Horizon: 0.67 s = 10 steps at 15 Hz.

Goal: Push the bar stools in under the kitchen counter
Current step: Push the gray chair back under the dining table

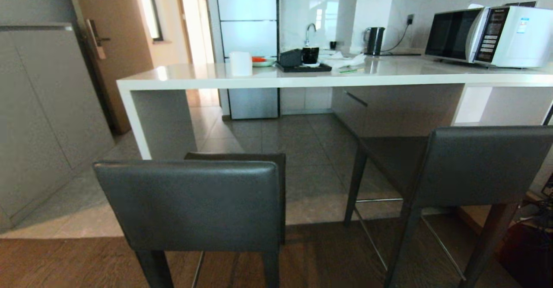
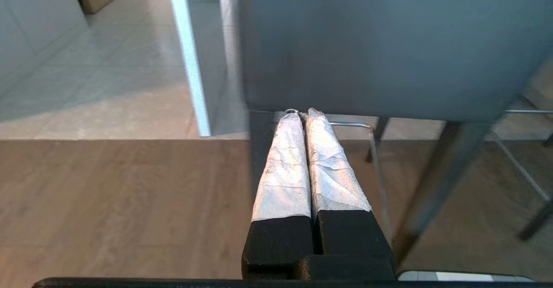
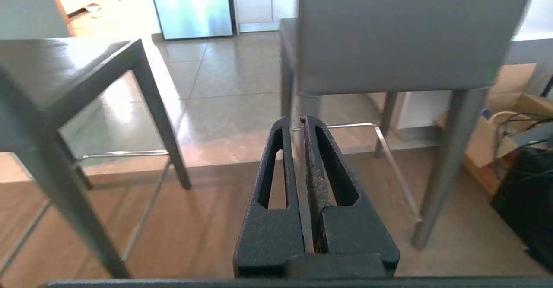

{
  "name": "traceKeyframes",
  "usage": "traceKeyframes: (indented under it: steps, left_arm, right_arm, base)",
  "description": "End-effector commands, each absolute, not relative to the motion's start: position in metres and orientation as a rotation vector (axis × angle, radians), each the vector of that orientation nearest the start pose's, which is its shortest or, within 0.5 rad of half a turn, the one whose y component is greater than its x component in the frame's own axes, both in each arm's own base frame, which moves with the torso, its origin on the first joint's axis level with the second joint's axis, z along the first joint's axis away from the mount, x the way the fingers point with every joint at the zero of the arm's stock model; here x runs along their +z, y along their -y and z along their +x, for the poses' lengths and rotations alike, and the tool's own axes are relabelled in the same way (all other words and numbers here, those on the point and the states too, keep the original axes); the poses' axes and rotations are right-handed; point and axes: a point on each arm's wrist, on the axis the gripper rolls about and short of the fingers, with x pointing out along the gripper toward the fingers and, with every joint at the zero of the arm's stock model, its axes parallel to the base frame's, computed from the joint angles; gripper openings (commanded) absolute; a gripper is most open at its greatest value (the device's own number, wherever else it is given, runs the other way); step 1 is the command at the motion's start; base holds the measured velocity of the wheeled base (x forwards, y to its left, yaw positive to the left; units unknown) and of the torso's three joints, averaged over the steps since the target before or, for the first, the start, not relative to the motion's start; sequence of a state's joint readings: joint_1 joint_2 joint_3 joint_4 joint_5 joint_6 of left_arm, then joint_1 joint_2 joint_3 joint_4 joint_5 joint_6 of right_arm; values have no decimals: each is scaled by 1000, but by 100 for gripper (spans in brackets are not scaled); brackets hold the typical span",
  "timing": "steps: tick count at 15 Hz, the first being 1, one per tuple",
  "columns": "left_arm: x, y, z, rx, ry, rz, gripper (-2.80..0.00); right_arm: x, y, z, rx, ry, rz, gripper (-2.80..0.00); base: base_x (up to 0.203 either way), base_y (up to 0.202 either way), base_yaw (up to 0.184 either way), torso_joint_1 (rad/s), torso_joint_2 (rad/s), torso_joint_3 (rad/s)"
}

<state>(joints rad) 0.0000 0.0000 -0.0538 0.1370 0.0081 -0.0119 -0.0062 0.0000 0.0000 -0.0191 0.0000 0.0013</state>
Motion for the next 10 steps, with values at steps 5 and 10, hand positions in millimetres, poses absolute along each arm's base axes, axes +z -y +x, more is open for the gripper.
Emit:
traceKeyframes:
  steps: [5, 10]
  left_arm:
    - [76, 0, -27, 10, -84, -13, -280]
    - [76, 0, -27, 10, -84, -13, -280]
  right_arm:
    - [75, 0, -22, -6, 11, 2, -280]
    - [76, 0, -22, -6, 12, 1, -280]
  base:
    - [0, -198, 2, 3, 2, 3]
    - [0, -195, 2, 4, 2, 2]
